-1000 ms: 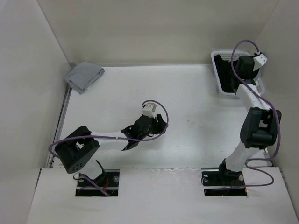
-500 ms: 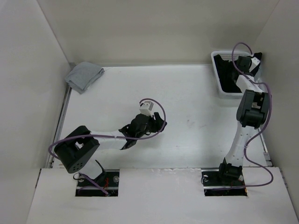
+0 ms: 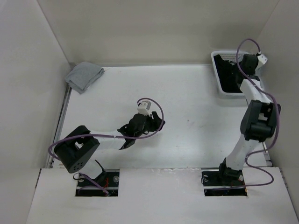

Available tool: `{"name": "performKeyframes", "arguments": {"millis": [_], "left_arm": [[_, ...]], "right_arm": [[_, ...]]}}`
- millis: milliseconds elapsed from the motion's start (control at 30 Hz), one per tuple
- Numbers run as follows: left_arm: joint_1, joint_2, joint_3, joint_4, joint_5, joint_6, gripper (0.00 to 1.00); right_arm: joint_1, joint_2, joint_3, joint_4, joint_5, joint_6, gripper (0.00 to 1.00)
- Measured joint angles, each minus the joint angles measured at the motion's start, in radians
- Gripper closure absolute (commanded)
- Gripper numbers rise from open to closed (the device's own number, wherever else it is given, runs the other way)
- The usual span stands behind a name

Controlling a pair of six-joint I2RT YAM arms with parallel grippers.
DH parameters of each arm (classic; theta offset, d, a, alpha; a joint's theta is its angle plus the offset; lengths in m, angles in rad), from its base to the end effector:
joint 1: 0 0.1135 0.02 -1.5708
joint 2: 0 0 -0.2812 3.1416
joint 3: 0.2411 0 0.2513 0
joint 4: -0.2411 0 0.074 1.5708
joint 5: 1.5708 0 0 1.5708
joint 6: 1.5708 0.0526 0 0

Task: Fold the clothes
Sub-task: Grab the tank top from the pile, then move the tank top to the center of the board

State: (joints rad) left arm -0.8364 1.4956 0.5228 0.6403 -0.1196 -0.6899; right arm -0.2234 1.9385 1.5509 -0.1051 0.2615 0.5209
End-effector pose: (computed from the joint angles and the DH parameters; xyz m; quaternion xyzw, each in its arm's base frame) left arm 0.2092 -0.2223 0.1848 0.0249 0.8133 -0.3652 0.4523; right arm 0.4647 -0.1195 0.2802 0.3717 0.7683 -0.0352 0.5199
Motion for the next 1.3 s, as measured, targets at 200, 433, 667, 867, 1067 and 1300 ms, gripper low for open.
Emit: {"name": "performKeyframes", "arguments": {"millis": [200, 433, 667, 867, 1067, 1300], "left_arm": [[0.025, -0.012, -0.026, 0.006, 0.002, -0.015, 0.49], [0.18, -0.166, -0.1, -0.002, 0.002, -0.071, 0.5], [0.502, -0.416, -0.226, -0.055, 0.037, -0.189, 0.5], [0.626, -0.524, -0.283, -0.144, 0.076, -0.216, 0.5], [0.589, -0.486, -0.283, -0.22, 0.096, -0.187, 0.55], [0.315, -0.52, -0.233, -0.386, -0.006, -0.079, 0.55]], "right_arm": [[0.194, -0.536, -0.118, 0.109, 0.002, 0.008, 1.0], [0.634, -0.911, -0.07, 0.201, -0.005, -0.055, 0.99], [0.896, -0.938, -0.187, 0.26, -0.009, -0.057, 0.98], [0.857, -0.663, -0.446, 0.322, -0.088, 0.112, 0.98], [0.712, -0.11, -0.235, 0.215, -0.155, 0.244, 0.94], [0.602, 0.084, 0.201, 0.031, -0.107, 0.286, 0.61]]}}
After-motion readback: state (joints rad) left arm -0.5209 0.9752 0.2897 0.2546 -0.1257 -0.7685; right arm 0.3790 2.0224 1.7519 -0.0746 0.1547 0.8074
